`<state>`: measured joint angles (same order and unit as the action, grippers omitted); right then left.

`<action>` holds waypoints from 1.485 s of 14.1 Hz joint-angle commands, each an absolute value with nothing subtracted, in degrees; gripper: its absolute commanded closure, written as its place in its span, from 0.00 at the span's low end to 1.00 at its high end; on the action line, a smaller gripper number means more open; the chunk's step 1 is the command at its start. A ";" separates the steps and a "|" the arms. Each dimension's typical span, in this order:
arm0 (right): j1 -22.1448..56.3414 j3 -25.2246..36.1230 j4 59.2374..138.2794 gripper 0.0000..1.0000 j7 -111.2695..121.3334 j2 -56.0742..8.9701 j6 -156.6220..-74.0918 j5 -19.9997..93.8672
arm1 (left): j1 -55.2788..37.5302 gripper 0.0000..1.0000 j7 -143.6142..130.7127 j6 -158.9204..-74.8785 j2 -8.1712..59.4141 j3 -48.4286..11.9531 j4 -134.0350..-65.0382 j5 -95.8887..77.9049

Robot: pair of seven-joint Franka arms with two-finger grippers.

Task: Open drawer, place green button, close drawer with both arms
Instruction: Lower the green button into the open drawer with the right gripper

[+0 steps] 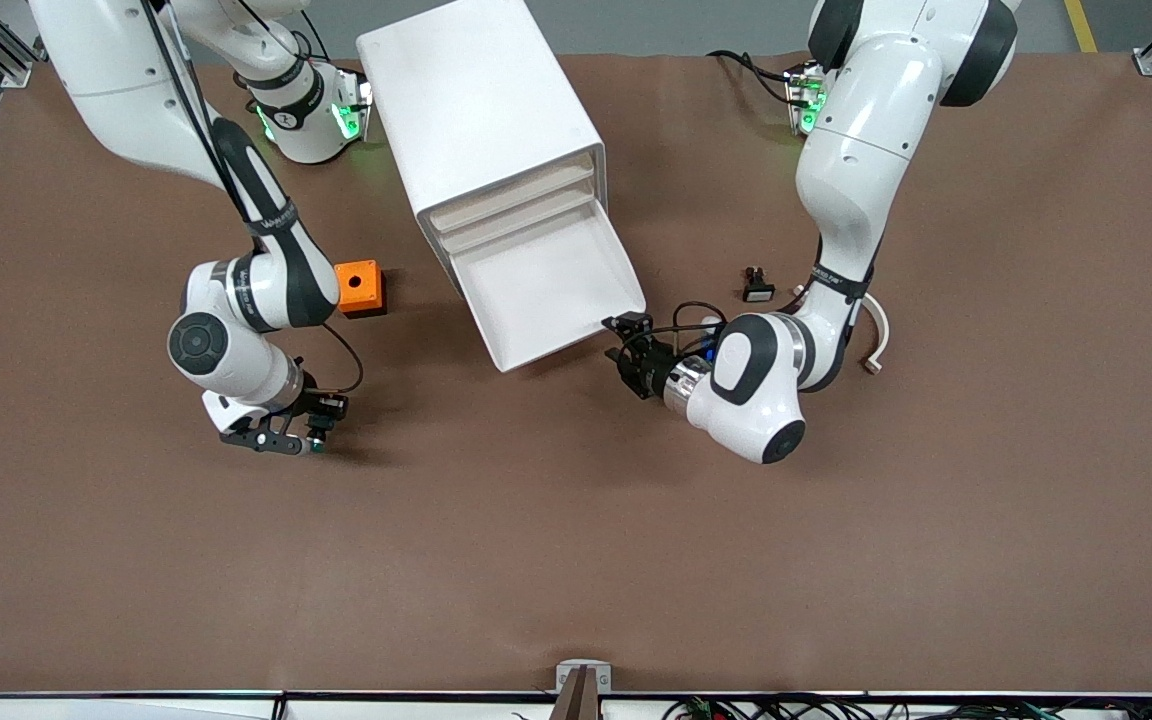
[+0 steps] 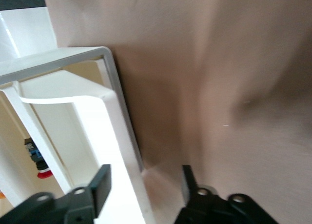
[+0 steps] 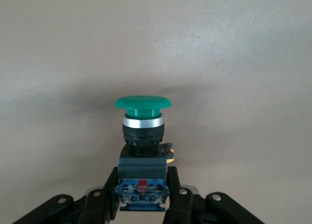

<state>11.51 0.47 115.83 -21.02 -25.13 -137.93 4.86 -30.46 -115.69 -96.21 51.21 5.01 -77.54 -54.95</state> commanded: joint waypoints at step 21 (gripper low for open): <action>44.82 -4.39 104.78 1.00 -100.80 -23.36 -130.34 6.07 | -26.98 0.00 -66.83 -93.70 30.85 18.81 -74.44 -26.37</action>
